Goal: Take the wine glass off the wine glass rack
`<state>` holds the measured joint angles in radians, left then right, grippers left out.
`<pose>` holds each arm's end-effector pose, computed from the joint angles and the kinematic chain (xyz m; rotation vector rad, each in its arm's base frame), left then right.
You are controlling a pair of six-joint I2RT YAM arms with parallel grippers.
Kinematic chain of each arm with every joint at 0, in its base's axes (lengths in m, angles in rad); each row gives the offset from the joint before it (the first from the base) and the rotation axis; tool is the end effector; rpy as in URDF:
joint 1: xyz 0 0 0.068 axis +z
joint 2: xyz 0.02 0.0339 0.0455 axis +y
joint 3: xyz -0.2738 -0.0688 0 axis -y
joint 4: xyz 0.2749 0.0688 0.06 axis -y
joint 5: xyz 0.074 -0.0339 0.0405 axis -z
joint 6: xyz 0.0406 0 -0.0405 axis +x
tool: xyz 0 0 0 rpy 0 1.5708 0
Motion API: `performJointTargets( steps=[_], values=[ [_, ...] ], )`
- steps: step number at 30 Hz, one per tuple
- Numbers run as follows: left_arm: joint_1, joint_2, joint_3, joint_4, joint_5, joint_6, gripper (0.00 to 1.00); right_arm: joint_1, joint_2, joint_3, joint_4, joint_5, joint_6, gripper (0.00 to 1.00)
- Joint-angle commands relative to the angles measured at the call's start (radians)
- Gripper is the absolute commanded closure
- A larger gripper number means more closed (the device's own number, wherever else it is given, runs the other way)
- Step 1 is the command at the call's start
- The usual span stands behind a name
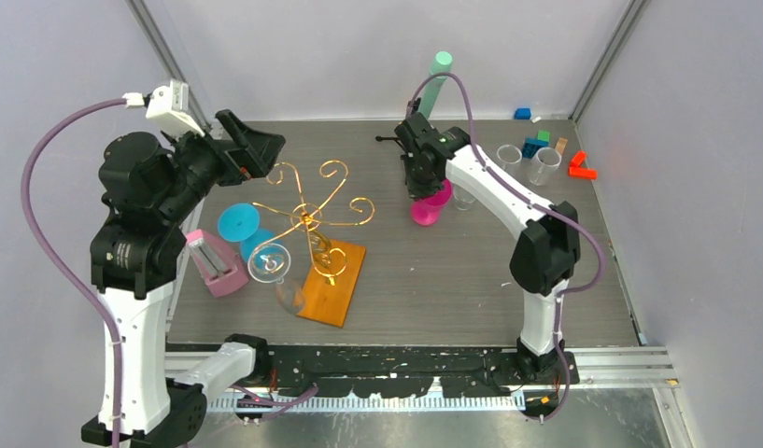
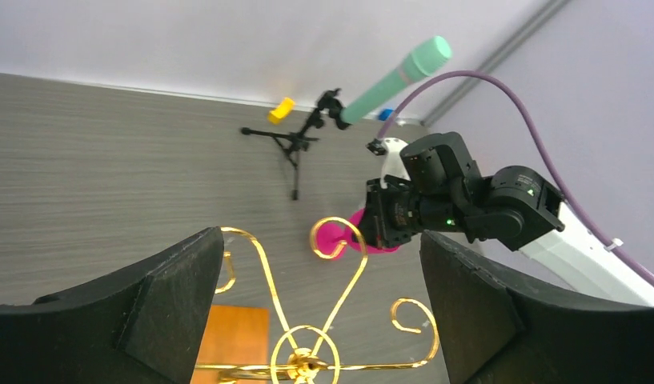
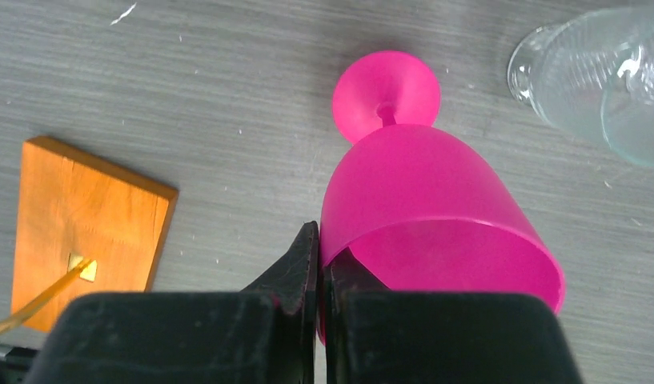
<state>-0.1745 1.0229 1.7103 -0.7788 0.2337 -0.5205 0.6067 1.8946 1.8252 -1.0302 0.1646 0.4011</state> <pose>0.1607 -0.0379 0.5577 -0.1133 1.7066 -0.7162 0.3630 0.2439 0.3122 -0.2197 2.6404 0.1157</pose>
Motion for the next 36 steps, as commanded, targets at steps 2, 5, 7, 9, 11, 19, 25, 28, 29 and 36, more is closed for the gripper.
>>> performJointTargets(
  steps=[2, 5, 7, 9, 11, 19, 25, 28, 29, 36],
  values=[
    [0.005, 0.033, 0.092, -0.139, -0.163, 0.107, 0.05, 0.002, 0.097, 0.135, 0.009, 0.047, -0.044, 0.94],
    [0.006, 0.076, 0.146, -0.205, -0.168, 0.106, 0.05, 0.0, 0.136, 0.177, -0.004, 0.081, -0.054, 0.9],
    [0.006, 0.094, 0.165, -0.228, -0.173, 0.106, 0.05, -0.008, 0.155, 0.193, -0.008, 0.084, -0.055, 0.84],
    [0.007, 0.109, 0.181, -0.253, -0.187, 0.101, 0.05, -0.012, 0.17, 0.206, -0.01, 0.092, -0.059, 0.77],
    [0.014, 0.124, 0.198, -0.278, -0.202, 0.094, 0.06, -0.014, 0.183, 0.22, -0.01, 0.105, -0.065, 0.71],
    [0.077, 0.136, 0.203, -0.352, -0.226, 0.105, 0.05, -0.021, 0.199, 0.331, -0.021, 0.107, -0.073, 0.59],
    [0.111, 0.111, 0.201, -0.416, -0.326, 0.144, 0.0, -0.021, 0.14, 0.376, -0.02, 0.028, -0.091, 0.4],
    [0.115, 0.072, 0.139, -0.437, -0.359, 0.146, 0.0, -0.021, 0.098, 0.352, 0.001, -0.009, -0.093, 0.32],
    [0.116, 0.054, 0.118, -0.44, -0.366, 0.143, 0.0, -0.021, 0.079, 0.346, 0.003, -0.023, -0.091, 0.32],
    [0.119, -0.03, 0.08, -0.505, -0.455, 0.09, 0.0, -0.021, -0.015, 0.291, 0.032, -0.048, -0.07, 0.31]
  ],
)
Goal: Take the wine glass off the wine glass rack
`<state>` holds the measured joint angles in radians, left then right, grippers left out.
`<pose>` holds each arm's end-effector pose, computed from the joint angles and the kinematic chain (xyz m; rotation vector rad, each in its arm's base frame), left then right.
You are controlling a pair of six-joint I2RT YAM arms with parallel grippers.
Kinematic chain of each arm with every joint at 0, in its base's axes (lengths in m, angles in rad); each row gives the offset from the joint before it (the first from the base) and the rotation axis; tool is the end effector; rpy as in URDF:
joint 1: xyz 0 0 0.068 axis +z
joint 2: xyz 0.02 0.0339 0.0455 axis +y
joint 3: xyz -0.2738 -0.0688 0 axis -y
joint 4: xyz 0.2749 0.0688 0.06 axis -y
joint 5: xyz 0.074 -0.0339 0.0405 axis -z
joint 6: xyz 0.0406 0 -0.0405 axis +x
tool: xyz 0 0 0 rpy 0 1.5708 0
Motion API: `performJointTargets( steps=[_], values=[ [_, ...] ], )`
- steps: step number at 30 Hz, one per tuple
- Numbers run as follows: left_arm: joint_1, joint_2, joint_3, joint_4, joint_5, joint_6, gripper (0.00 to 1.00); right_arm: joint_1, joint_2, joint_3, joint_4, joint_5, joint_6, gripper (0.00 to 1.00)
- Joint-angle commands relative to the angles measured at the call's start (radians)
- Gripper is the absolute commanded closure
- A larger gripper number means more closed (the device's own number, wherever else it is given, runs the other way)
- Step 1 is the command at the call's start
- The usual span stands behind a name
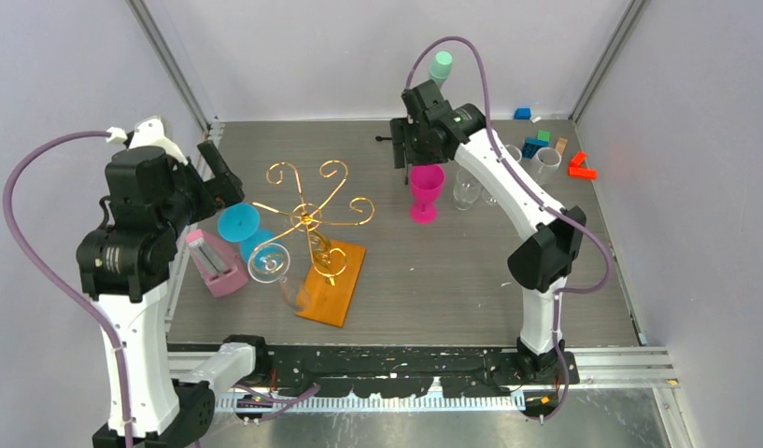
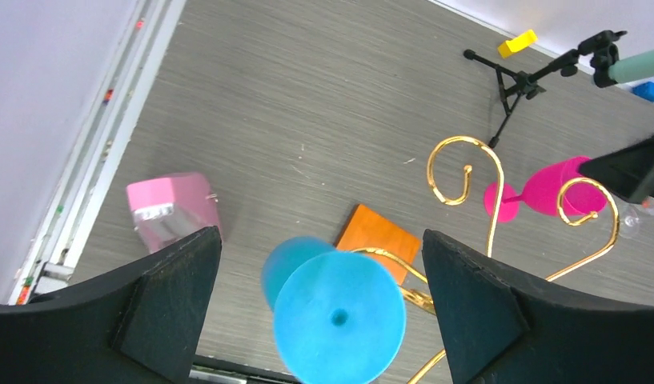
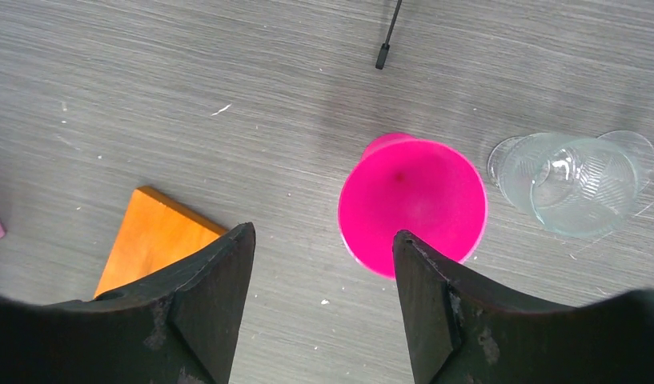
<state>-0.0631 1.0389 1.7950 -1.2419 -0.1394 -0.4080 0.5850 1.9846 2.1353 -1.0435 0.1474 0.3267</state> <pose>0.1410 -0.0033 0.5284 -0.4374 2.0077 -0.1495 0.3905 0.2515 0.3759 -0.2535 2.4497 0.2189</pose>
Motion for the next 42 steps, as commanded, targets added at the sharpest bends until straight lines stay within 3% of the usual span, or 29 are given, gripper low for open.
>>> performJointTargets(
  steps=[1, 4, 14, 20, 31, 42],
  values=[
    [0.008, -0.061, -0.013, -0.05, -0.091, -0.033, 0.0, 0.001, -0.113, -0.036, 0.048, -0.037, 0.006, 0.31],
    [0.007, -0.107, -0.046, -0.069, -0.102, -0.079, 0.02, 0.001, -0.154, -0.07, 0.064, -0.042, 0.016, 0.31],
    [0.006, -0.238, -0.177, -0.119, -0.056, -0.226, 0.24, 0.001, -0.236, -0.178, 0.114, -0.123, 0.073, 0.31],
    [0.005, -0.25, -0.251, -0.025, 0.068, -0.275, 0.2, 0.003, -0.262, -0.226, 0.136, -0.175, 0.105, 0.31],
    [0.005, -0.216, -0.281, 0.044, 0.055, -0.278, 0.15, 0.004, -0.289, -0.268, 0.143, -0.181, 0.12, 0.32],
    [0.006, -0.275, -0.321, 0.065, -0.073, -0.29, 0.35, 0.004, -0.314, -0.321, 0.171, -0.176, 0.128, 0.33]
  ],
)
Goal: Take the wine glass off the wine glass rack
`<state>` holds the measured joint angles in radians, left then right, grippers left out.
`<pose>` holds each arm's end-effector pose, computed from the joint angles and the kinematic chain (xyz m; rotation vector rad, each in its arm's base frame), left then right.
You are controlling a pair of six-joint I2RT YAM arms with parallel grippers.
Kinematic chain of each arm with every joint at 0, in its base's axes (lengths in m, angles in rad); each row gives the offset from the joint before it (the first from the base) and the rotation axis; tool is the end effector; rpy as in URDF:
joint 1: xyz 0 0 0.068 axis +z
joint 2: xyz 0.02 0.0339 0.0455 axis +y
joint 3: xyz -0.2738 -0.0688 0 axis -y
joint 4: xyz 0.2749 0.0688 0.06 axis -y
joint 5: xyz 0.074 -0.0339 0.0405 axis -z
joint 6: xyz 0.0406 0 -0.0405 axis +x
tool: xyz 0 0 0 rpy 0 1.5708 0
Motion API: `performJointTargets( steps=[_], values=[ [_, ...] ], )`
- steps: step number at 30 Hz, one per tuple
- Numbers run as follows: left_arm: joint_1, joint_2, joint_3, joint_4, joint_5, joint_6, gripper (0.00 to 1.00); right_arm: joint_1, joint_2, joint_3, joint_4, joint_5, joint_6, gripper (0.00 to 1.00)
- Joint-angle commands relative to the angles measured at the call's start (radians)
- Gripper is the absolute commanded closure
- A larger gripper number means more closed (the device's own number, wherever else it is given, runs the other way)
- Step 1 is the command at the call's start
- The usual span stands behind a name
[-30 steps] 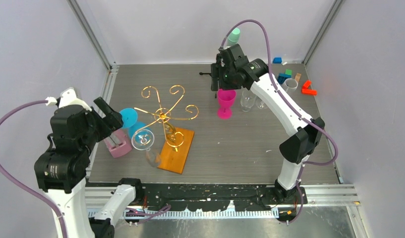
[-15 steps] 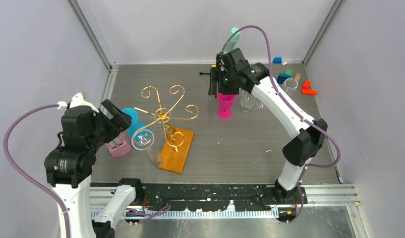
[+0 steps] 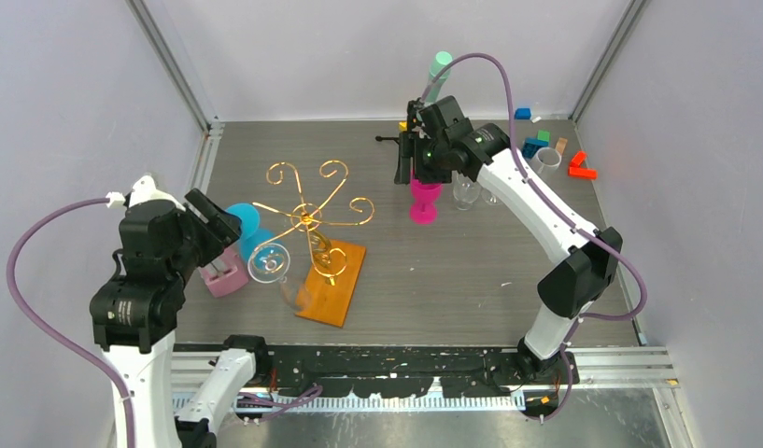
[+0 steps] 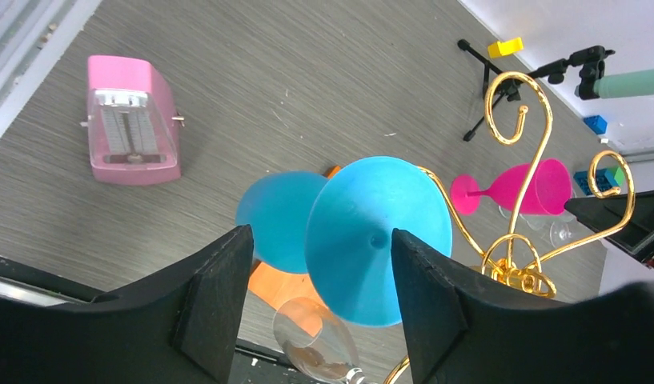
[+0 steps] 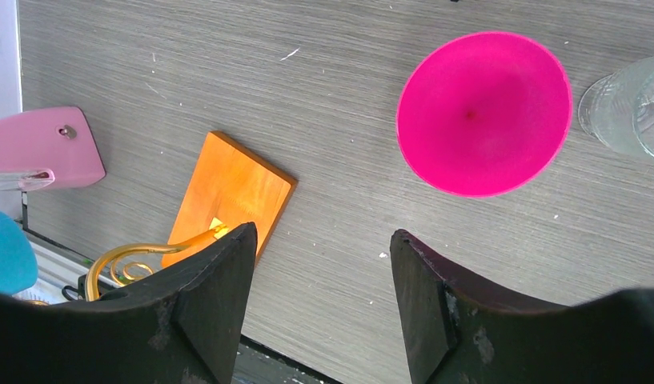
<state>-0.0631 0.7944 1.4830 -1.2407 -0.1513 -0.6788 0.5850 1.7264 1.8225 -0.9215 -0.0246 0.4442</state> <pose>0.0996 -0.0002 0.4700 -0.7302 1.9994 -0.2803 0.3396 0.2261 0.3859 -0.1847 2.4513 0.4994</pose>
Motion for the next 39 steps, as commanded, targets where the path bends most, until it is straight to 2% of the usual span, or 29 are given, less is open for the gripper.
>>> performJointTargets(
  steps=[1, 4, 10, 18, 26, 28, 29, 33, 35, 39],
  values=[
    [0.006, -0.037, -0.016, 0.071, -0.064, -0.025, 0.36, 0.004, -0.056, -0.01, 0.05, -0.005, 0.011, 0.33],
    [0.006, -0.061, -0.058, 0.1, -0.067, -0.047, 0.4, 0.004, -0.056, -0.016, 0.054, -0.009, 0.014, 0.33],
    [0.005, -0.123, -0.134, 0.175, -0.073, -0.132, 0.59, 0.004, -0.065, -0.037, 0.06, -0.013, 0.014, 0.33],
    [0.006, -0.152, -0.103, 0.161, -0.141, -0.155, 0.8, 0.004, -0.075, -0.054, 0.067, -0.011, 0.015, 0.34],
    [0.006, -0.161, -0.091, 0.179, -0.126, -0.18, 1.0, 0.004, -0.076, -0.063, 0.069, -0.013, 0.017, 0.34],
    [0.006, -0.162, -0.088, 0.179, -0.126, -0.184, 1.0, 0.004, -0.077, -0.065, 0.07, -0.012, 0.017, 0.34],
    [0.006, -0.162, -0.085, 0.173, -0.13, -0.185, 0.95, 0.004, -0.077, -0.065, 0.07, -0.011, 0.017, 0.34],
    [0.005, -0.182, -0.104, 0.135, -0.199, -0.215, 0.66, 0.004, -0.08, -0.067, 0.07, -0.012, 0.02, 0.34],
    [0.006, -0.209, -0.14, 0.144, -0.216, -0.24, 0.56, 0.004, -0.079, -0.069, 0.072, -0.012, 0.02, 0.34],
    [0.006, -0.26, -0.231, 0.219, -0.163, -0.306, 0.48, 0.004, -0.078, -0.073, 0.072, -0.016, 0.023, 0.34]
  ],
)
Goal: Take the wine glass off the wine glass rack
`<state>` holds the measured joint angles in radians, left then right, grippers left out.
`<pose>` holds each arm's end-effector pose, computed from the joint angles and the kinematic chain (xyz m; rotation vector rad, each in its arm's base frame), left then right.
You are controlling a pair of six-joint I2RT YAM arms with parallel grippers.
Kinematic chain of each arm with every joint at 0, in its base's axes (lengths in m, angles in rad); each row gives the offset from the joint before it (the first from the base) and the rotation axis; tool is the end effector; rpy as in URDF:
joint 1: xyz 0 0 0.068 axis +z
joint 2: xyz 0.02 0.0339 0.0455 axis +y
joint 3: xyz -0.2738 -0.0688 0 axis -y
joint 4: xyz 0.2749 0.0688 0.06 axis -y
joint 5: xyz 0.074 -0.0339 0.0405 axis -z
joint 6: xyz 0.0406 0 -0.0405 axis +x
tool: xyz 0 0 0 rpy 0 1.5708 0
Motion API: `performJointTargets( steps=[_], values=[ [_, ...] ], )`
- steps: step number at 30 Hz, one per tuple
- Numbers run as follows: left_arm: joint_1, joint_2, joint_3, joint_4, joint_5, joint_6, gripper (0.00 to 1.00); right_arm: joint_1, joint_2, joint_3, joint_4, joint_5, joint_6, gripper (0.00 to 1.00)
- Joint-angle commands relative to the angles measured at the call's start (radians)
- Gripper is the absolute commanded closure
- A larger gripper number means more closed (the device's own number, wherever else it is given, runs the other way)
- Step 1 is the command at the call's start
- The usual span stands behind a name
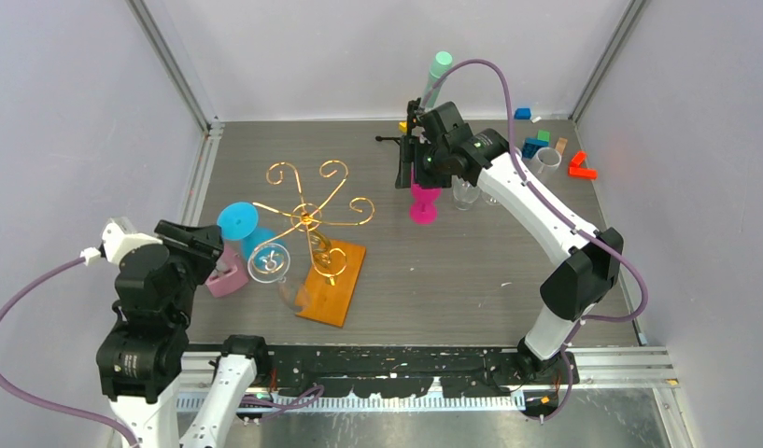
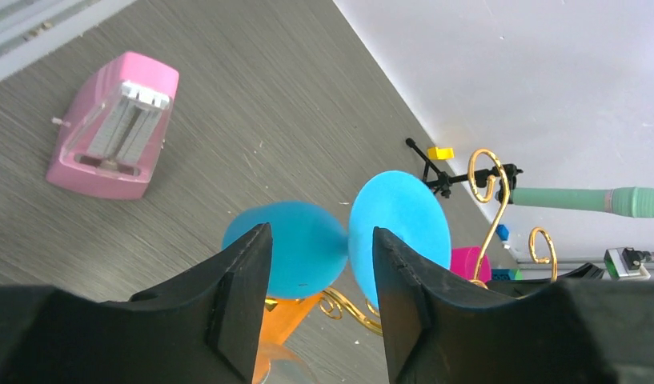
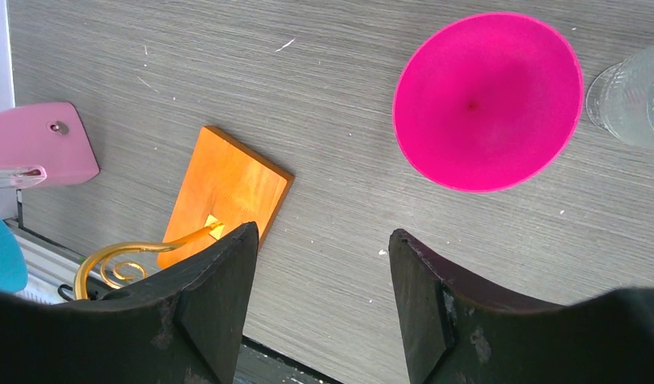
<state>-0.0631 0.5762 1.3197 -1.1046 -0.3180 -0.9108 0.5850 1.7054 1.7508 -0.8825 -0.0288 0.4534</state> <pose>0.0581 0.0090 0.4531 -0.9820 1.6598 -0.3484 0.3373 0.2248 0.3721 -0.1762 2.4656 0.5022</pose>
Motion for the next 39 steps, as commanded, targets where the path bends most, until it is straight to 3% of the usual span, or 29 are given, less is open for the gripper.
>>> performJointTargets(
  steps=[1, 10, 18, 25, 31, 39],
  values=[
    [0.005, -0.053, -0.091, 0.107, 0.026, -0.094, 0.48, 0.004, -0.056, -0.001, 0.033, -0.012, 0.015, 0.34],
    [0.006, -0.128, -0.213, 0.251, 0.086, -0.196, 0.48, 0.004, -0.058, -0.004, 0.033, -0.013, 0.016, 0.34],
    [0.005, -0.157, -0.246, 0.294, 0.082, -0.221, 0.36, 0.004, -0.055, -0.009, 0.035, -0.014, 0.016, 0.34],
    [0.006, -0.143, -0.247, 0.287, 0.117, -0.244, 0.35, 0.004, -0.055, -0.013, 0.036, -0.015, 0.015, 0.34],
    [0.006, -0.142, -0.247, 0.268, 0.131, -0.271, 0.44, 0.004, -0.054, -0.016, 0.036, -0.016, 0.014, 0.34],
    [0.006, -0.137, -0.274, 0.262, 0.173, -0.292, 0.4, 0.004, -0.055, -0.016, 0.037, -0.018, 0.014, 0.34]
  ],
)
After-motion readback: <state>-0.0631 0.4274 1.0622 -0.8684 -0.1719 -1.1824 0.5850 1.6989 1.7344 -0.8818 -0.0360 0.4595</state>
